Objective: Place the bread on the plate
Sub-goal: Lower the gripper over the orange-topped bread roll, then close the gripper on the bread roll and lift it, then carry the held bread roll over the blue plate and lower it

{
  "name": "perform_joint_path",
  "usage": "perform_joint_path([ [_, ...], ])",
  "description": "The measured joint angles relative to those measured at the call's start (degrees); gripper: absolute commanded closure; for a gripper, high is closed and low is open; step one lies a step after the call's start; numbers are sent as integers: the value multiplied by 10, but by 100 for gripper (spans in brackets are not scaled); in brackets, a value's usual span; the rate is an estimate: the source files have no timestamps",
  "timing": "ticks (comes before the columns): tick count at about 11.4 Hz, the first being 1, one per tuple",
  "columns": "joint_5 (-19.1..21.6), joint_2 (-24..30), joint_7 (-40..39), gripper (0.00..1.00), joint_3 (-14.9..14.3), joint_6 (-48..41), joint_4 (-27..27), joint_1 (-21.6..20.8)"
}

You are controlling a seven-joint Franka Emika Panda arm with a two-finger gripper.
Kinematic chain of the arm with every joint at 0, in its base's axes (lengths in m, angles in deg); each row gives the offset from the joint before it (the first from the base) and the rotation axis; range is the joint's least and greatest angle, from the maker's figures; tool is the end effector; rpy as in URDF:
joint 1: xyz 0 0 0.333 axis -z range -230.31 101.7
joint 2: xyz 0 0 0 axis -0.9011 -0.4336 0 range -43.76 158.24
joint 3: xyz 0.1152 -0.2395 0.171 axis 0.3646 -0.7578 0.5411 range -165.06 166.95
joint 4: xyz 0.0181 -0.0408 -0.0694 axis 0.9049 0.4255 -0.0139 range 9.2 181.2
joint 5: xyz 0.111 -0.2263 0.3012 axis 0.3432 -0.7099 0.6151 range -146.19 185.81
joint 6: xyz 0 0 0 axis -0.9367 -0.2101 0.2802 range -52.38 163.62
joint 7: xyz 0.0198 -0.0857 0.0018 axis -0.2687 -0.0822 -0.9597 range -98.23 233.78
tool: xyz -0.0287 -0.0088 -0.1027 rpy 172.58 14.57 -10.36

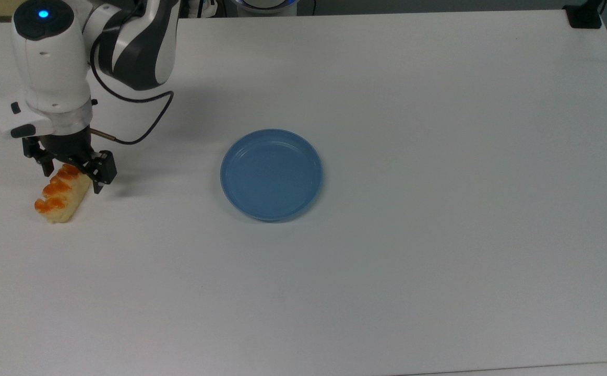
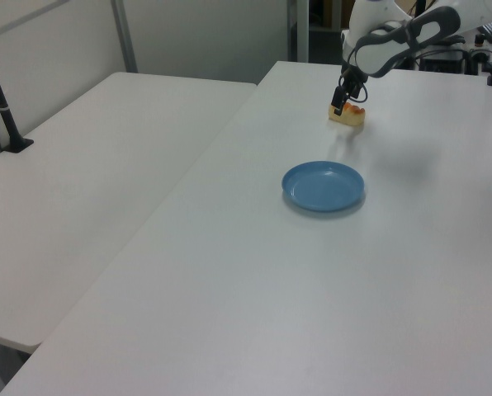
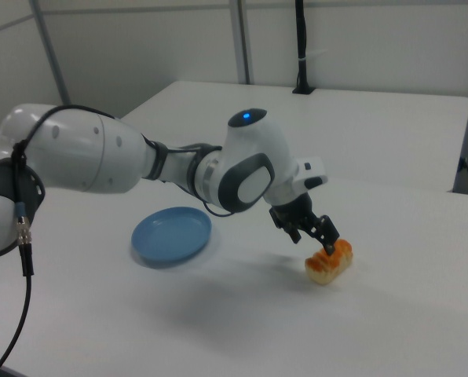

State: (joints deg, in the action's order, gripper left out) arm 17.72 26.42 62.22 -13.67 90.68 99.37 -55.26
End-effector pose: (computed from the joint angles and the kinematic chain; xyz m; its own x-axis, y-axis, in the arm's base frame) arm 0.6605 -0.2609 0.3431 0.9384 -0.1971 0.2837 -0.2559 -0.9484 0.1874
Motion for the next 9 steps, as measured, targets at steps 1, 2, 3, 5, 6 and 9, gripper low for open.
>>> perform_joint_path([
  [1,0,-12,0,9,0,18,0,6],
  [2,0,-22,0,27,0,33,0,10],
  [3,0,-28,0,55,0,47,-1,13],
  [5,0,-31,0,80,0,54,-2,14],
  [6,0,-31,0,80,0,54,-4,14],
  [9,4,-20,0,83,0,54,-9,9],
])
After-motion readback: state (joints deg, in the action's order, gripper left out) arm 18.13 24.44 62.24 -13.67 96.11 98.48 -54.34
